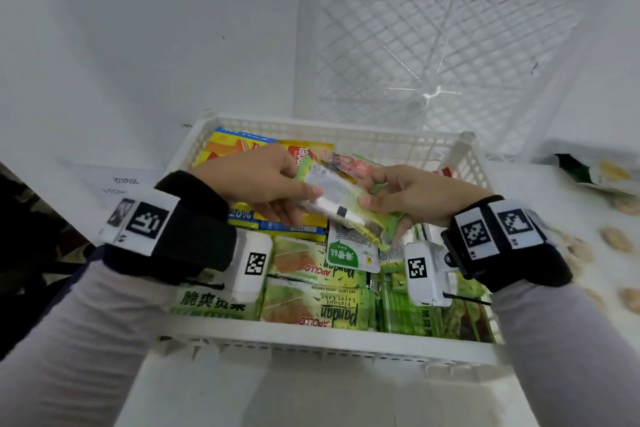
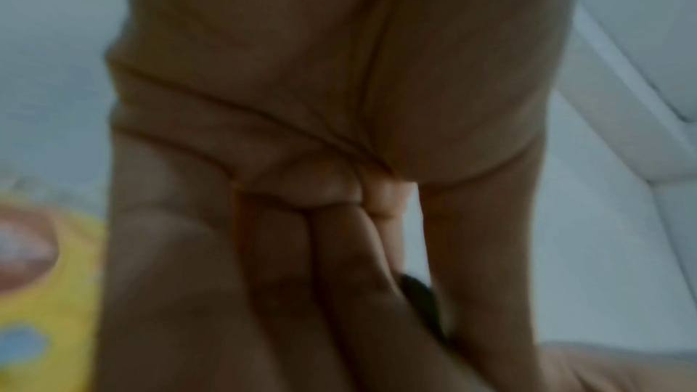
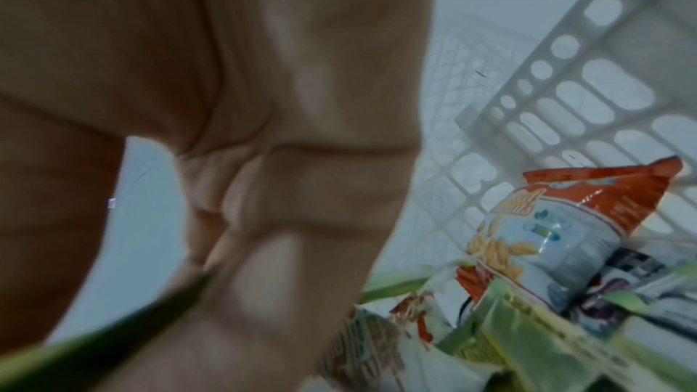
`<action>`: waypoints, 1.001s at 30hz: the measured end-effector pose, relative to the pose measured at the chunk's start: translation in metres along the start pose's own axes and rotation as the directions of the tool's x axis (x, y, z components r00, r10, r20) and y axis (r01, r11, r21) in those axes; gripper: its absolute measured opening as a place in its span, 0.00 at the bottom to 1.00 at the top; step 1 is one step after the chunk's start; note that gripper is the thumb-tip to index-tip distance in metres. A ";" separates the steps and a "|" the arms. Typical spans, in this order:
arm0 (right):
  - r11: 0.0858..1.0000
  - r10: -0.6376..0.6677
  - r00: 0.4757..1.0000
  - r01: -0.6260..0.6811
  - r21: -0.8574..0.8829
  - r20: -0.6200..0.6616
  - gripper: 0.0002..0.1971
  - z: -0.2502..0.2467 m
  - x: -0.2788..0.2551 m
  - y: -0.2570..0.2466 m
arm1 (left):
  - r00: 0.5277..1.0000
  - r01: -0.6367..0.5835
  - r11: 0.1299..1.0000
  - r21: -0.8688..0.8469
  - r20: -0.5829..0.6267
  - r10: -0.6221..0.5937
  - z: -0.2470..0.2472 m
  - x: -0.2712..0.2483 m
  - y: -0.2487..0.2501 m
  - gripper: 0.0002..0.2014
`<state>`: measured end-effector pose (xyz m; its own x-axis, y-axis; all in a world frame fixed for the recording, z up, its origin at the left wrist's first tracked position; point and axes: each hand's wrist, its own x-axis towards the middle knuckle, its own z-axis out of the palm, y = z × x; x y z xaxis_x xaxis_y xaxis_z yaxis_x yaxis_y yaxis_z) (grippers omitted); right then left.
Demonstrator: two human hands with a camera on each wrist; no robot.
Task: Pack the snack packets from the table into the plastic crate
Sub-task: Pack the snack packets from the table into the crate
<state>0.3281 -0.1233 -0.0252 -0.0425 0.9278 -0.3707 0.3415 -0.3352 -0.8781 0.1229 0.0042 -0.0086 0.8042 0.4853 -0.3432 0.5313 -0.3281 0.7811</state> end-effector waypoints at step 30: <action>0.746 0.097 0.980 0.043 -0.665 0.171 0.06 0.047 0.018 0.000 | 0.955 -0.225 0.636 0.739 0.296 -0.006 0.041 0.002 -0.001 0.03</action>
<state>0.2835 -0.1148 -0.0462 -0.1695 0.8492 -0.5001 0.8770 -0.1016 -0.4697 0.1353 -0.0275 -0.0314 0.8440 0.2258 -0.4864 0.3537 -0.9162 0.1884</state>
